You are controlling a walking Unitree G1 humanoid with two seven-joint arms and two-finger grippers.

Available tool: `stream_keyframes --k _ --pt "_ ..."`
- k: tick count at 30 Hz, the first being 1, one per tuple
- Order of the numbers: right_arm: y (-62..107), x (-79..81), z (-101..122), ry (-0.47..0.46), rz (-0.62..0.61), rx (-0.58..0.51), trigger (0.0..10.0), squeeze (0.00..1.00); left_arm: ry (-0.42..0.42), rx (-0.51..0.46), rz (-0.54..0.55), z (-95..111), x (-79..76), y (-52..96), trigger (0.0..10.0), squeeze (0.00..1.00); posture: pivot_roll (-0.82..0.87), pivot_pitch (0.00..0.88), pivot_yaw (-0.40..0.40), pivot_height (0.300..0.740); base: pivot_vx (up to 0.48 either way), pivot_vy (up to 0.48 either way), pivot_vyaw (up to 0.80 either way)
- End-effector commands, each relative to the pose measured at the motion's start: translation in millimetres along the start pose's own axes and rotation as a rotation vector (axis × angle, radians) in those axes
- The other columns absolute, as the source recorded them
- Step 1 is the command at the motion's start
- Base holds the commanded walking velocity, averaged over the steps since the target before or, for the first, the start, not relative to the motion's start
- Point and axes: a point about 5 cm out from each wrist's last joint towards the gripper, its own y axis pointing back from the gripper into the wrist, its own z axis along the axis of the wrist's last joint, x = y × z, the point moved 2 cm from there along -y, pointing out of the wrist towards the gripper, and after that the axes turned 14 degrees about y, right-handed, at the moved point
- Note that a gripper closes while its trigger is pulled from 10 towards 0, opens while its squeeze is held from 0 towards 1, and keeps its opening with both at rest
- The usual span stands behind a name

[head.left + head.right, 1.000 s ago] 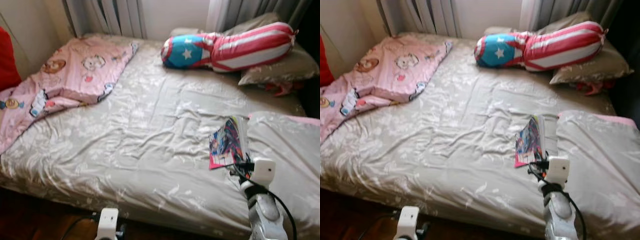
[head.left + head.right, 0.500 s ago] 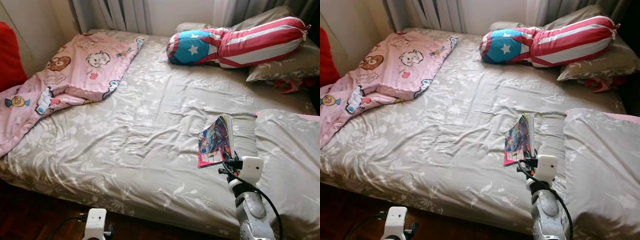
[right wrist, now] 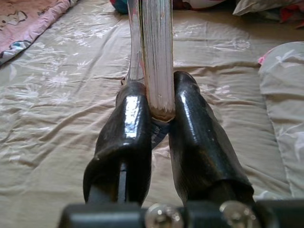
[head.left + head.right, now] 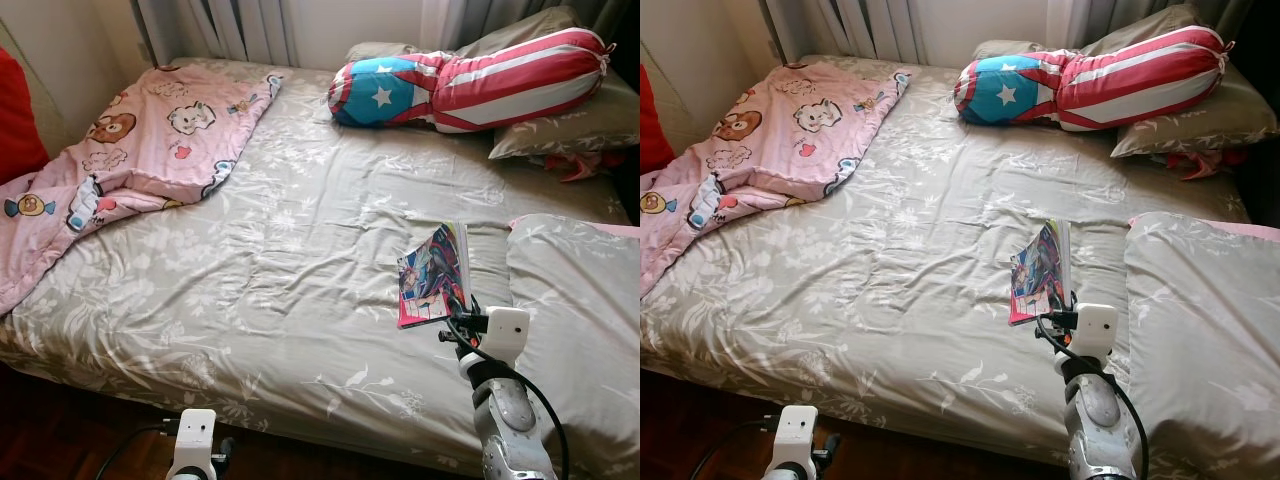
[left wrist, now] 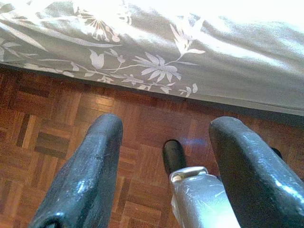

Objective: Clean up the room

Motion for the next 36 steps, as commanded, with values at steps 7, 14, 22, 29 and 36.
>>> stream_keyframes --k 7,14,22,29,36 --pt "-3.8 1.8 7.1 0.008 0.0 -0.03 10.0 0.0 0.007 0.046 0.03 -11.1 10.3 4.1 10.0 0.0 -0.08 0.157 0.01 0.74 0.254 0.0 0.0" --pt "-2.7 0.5 6.0 0.011 -0.003 -0.027 10.0 0.0 0.008 0.044 0.023 -9.2 7.6 2.8 10.0 0.0 -0.08 0.16 0.011 0.74 0.266 0.0 0.0" --pt "-1.3 1.8 5.0 0.009 -0.003 -0.025 10.0 0.0 0.007 0.03 0.006 -7.0 3.4 2.1 10.0 0.0 -0.07 0.168 0.013 0.74 0.1 0.0 0.0" --pt "1.3 5.8 3.6 0.002 0.008 -0.024 10.0 0.0 0.01 -0.028 -0.037 4.3 -4.1 -0.4 10.0 0.0 -0.07 0.174 0.016 0.74 0.0 0.0 0.0" --pt "4.9 10.5 2.6 -0.01 0.029 -0.026 10.0 0.0 0.049 -0.242 -0.102 45.9 -14.4 -3.5 10.0 0.0 -0.07 0.18 0.019 0.74 0.0 0.0 0.0"
